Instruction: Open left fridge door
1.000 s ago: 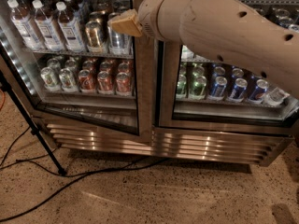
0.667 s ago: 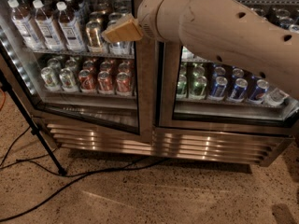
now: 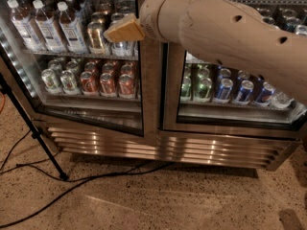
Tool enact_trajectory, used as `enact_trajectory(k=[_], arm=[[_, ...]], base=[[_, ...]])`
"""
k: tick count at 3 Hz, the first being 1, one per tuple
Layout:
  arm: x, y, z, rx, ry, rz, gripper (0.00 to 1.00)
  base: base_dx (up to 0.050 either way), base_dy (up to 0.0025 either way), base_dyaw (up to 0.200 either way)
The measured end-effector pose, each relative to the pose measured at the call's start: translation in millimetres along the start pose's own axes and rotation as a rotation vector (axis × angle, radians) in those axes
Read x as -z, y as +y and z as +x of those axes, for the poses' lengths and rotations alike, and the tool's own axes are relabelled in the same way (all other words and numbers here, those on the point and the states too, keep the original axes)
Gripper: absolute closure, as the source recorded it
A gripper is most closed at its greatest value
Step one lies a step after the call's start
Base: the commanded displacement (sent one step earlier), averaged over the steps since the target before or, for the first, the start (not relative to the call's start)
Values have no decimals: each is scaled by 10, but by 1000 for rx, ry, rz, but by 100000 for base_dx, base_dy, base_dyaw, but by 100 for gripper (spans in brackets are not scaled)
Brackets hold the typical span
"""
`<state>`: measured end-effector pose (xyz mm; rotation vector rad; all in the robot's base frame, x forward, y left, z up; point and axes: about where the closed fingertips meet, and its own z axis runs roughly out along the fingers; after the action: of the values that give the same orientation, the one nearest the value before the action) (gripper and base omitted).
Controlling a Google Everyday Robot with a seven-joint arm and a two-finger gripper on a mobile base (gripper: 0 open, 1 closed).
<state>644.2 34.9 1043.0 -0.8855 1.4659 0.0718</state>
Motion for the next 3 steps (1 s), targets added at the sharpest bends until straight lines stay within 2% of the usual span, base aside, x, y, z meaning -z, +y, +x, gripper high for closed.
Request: enact_trajectory(k=[2, 3], arm=[[-15, 48, 12, 14, 10, -7, 0], [-15, 62, -4, 39, 13, -8, 0]], base=[[0, 0, 0], [0, 0, 0]])
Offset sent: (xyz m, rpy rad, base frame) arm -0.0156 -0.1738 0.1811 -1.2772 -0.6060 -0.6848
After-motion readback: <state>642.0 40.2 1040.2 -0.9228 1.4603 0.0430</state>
